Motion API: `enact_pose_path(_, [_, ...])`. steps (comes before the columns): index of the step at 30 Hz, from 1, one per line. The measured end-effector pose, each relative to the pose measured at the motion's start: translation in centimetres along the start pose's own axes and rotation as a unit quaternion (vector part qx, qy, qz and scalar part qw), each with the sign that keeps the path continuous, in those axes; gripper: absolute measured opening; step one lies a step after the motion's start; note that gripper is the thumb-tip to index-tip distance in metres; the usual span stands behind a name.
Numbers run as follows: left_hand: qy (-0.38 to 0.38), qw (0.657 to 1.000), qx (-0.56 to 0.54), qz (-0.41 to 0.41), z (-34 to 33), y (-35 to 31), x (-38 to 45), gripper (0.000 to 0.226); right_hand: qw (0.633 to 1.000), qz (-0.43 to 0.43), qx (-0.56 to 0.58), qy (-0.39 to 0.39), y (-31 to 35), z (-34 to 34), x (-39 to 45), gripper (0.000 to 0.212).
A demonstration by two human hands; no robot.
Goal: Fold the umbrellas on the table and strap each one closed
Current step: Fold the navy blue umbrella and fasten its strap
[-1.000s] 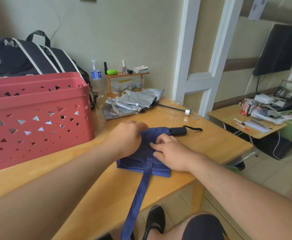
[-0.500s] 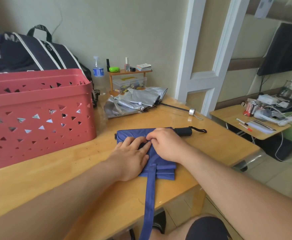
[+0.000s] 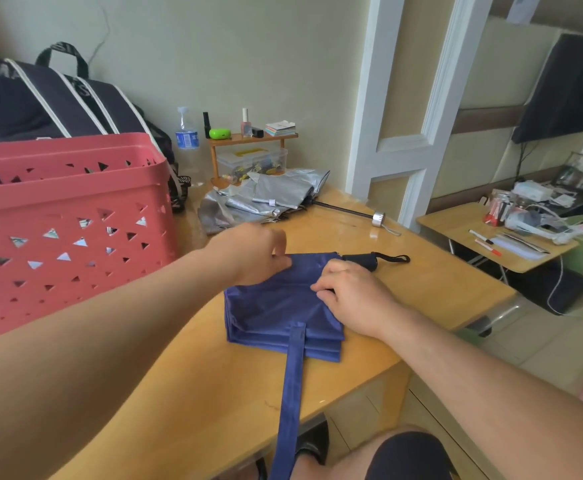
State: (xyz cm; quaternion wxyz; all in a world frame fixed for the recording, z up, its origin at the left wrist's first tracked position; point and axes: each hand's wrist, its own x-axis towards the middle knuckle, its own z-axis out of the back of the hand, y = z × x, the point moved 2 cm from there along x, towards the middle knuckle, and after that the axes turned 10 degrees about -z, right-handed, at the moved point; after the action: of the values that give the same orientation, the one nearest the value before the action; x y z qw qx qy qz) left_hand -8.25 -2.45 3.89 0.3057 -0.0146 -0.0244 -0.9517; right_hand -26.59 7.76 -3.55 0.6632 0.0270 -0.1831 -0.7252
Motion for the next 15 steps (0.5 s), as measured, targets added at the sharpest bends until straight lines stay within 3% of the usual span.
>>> enact_pose_path(6, [0.04,0.999,-0.02,-0.016,-4.3,-0.3,3.1,0.07,1.0,0.02,-0.003,-0.011,-0.1,-0.1,-0.4,0.028])
enact_pose_path(8, [0.039,0.999,0.022,-0.023,-5.6,0.2,2.2,0.087,1.0,0.02,-0.005,-0.001,-0.3,-0.1,-0.2,0.028])
enact_pose_path(11, [0.033,0.998,0.054,-0.029,-6.2,0.3,2.1,0.095,0.999,0.018,0.012,0.031,-0.6,0.8,0.4,0.033])
enact_pose_path(15, [0.049,0.998,0.012,-0.043,-6.0,0.9,2.9,0.104,0.998,0.027,-0.003,0.051,-1.9,3.9,1.2,0.043])
